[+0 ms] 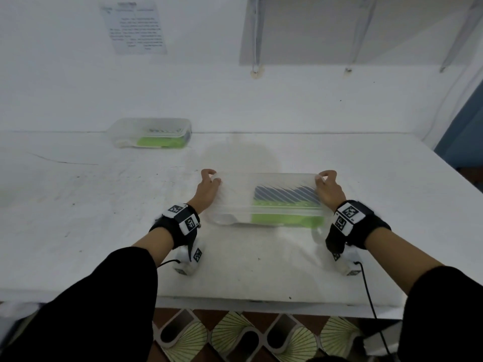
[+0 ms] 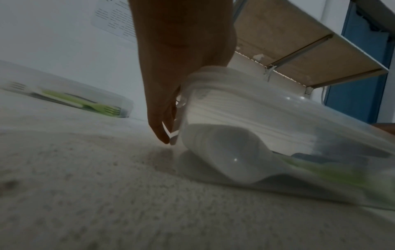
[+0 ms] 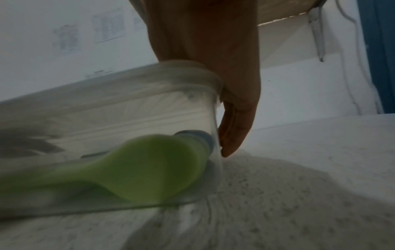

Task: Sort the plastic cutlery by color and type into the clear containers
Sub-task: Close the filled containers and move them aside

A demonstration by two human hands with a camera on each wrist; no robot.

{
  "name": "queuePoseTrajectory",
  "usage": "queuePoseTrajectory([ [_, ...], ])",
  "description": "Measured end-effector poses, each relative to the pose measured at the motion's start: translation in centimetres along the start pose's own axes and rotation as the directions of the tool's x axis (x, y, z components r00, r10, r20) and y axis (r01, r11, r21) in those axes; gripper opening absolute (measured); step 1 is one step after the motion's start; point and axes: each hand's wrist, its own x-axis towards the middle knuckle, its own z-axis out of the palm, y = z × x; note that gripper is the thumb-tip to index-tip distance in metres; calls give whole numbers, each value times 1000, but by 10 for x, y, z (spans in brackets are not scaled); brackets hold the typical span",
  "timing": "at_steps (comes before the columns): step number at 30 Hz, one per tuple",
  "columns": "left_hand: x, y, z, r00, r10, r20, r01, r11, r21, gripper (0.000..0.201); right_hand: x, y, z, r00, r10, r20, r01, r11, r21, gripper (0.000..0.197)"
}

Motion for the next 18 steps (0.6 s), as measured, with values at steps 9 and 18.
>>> queuePoseTrajectory([
  [9,2,-3,3,999,46,-28,-46,999,24,37,2,2,0,998,32,51,-40,986,162,48],
  [18,34,5,-5,991,-110,73,115,991,-70,41,15,2,-7,975,147,164,-183,957,227,24],
])
